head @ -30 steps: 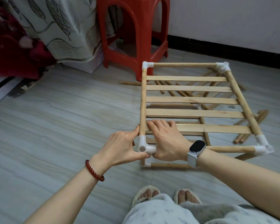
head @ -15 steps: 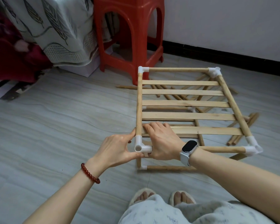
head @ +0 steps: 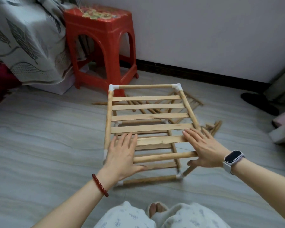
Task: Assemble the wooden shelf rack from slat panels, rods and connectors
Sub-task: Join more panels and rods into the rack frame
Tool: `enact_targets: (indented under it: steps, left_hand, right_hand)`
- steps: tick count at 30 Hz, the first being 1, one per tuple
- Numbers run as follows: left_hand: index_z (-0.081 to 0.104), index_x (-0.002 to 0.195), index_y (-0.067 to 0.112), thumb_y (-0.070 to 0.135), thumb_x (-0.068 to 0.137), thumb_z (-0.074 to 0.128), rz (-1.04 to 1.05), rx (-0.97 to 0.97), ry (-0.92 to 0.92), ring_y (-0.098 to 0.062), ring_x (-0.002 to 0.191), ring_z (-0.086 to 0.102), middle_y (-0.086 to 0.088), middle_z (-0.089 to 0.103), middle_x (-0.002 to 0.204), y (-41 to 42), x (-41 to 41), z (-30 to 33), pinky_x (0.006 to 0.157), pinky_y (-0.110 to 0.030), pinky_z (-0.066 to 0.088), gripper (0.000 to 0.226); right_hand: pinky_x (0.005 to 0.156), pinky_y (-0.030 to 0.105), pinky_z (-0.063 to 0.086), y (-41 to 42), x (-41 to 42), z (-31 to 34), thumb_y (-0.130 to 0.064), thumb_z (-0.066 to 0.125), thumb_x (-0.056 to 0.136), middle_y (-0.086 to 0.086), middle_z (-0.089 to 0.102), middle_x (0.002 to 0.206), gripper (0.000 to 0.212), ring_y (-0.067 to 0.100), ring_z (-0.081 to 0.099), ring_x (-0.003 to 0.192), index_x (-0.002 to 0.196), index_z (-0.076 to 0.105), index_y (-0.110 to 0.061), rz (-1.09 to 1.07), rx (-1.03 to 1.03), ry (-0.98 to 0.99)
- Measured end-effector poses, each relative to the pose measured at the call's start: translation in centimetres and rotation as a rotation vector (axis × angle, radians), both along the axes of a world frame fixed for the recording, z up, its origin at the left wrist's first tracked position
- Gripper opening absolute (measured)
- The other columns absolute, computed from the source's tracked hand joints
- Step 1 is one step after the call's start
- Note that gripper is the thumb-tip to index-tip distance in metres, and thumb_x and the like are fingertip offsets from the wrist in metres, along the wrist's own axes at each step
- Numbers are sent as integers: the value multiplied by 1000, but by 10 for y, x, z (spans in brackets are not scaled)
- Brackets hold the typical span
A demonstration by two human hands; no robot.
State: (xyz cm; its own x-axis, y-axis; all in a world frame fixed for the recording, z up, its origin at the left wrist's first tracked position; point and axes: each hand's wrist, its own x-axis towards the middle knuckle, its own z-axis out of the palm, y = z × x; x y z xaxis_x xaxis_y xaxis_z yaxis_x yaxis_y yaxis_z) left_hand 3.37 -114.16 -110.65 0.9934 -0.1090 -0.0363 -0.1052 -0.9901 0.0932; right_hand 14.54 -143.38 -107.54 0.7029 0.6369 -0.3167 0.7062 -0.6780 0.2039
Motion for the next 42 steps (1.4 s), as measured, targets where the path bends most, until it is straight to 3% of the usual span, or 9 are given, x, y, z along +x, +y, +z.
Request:
enact_targets:
  steps: [5,9,13,20,25,31,35,39,42]
  left_hand:
    - [46,136,9,77,70,52,-3,-27,-118,-26,118,52,-8,56,129,0,10,2,103,-42,38,96]
    - [41,140,6,77,66,58,-1,12,-37,-28,118,48,-11,51,130,16,18,2,103,-41,37,103]
    - [52,127,4,63,68,67,-8,18,-82,-31,108,54,-12,58,118,14,20,3,98,-43,43,85]
    - [61,109,5,53,60,77,-11,19,-163,-29,88,61,-10,63,97,18,22,0,82,-41,52,70]
    - [62,112,5,45,53,81,-5,23,-156,-29,91,62,-10,64,100,25,19,-2,84,-42,52,74]
    - [42,137,16,48,73,67,79,96,-30,-20,125,44,0,50,132,70,6,4,115,-43,21,76]
    - [25,145,23,54,78,61,202,200,100,-13,136,29,6,37,144,110,-13,11,116,-46,9,82]
    - [2,151,26,64,72,65,272,190,421,-26,146,-2,-1,1,159,135,-13,32,114,-56,2,108]
    - [2,151,32,68,73,62,292,43,522,-27,145,-10,-2,-10,159,135,9,66,114,-57,0,105]
  right_hand:
    - [117,40,0,-18,14,-4,-62,46,83,5,30,150,88,21,20,141,150,16,-12,17,75,-54]
    - [117,49,5,3,7,-17,-64,44,76,7,51,122,90,29,43,122,144,29,-7,0,123,-103]
    - [116,44,6,10,9,-24,-54,54,74,6,56,109,72,28,50,109,128,47,-7,-36,227,-112]
    - [115,46,11,13,12,-32,-47,54,72,6,57,101,61,28,51,101,119,51,-9,-32,206,-144]
    - [117,45,-1,19,4,-33,-50,47,76,3,52,111,63,26,45,111,127,44,-13,-51,210,-129]
    - [115,50,-6,65,-4,-24,-51,53,82,4,45,129,72,25,37,125,142,29,-20,64,298,-26]
    - [114,55,-7,108,-7,-19,-63,48,83,3,37,140,74,21,27,135,144,27,-27,185,352,85]
    - [114,52,-12,145,-9,-9,-53,38,94,1,30,150,60,15,14,143,147,27,-25,192,455,251]
    - [117,37,12,156,-4,4,-34,42,97,0,45,139,43,15,35,133,138,44,-20,44,661,384]
